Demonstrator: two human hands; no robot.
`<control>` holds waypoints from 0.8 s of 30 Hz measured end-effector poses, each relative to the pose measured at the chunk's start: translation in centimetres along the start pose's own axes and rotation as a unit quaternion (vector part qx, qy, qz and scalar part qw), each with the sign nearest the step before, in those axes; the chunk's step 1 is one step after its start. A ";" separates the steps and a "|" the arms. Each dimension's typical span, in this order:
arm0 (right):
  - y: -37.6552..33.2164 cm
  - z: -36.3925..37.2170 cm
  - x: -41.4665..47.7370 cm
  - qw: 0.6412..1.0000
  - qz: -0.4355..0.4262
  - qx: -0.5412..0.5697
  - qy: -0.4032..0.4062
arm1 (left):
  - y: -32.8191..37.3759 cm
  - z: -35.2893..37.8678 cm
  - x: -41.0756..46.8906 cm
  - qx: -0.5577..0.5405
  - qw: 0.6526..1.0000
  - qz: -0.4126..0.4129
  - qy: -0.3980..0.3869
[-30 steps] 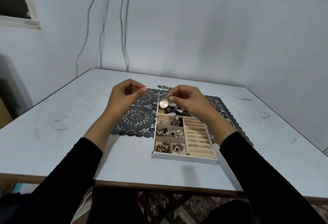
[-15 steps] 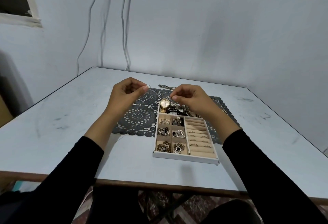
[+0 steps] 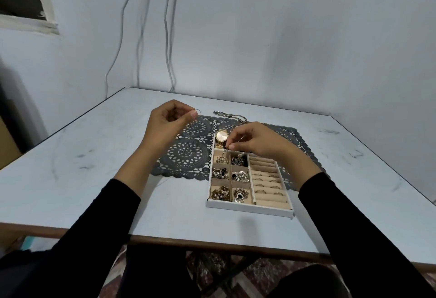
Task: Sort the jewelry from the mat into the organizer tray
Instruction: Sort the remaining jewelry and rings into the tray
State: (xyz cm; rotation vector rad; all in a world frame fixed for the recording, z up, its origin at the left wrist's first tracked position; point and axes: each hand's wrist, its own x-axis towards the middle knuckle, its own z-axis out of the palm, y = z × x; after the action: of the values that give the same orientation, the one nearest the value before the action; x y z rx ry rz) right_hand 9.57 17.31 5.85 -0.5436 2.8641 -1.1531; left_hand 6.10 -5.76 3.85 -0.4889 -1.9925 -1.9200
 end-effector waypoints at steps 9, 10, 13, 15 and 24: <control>0.1 1.2 0.8 1.000 0.005 -0.020 -0.016 | -0.2 -0.5 0.3 -0.008 1.000 -0.001 0.020; 0.2 1.2 0.8 0.999 0.011 -0.028 -0.015 | -0.2 -0.5 0.3 -0.007 1.000 -0.001 0.019; 0.2 0.9 0.7 0.999 0.021 -0.041 -0.028 | -0.2 -0.5 0.3 -0.005 1.000 0.002 0.016; 0.2 0.7 0.5 0.998 0.024 -0.042 -0.043 | -0.1 -0.4 0.2 -0.004 1.000 0.003 0.017; -0.1 1.7 1.0 0.997 0.033 -0.047 -0.042 | 0.4 -0.4 0.1 -0.020 0.999 0.001 0.036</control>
State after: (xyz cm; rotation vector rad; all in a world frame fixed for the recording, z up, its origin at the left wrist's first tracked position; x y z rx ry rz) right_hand 8.93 15.81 4.83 -0.4827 2.8511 -0.9670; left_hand 6.22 -6.14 4.21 -0.4260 -1.9103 -1.9511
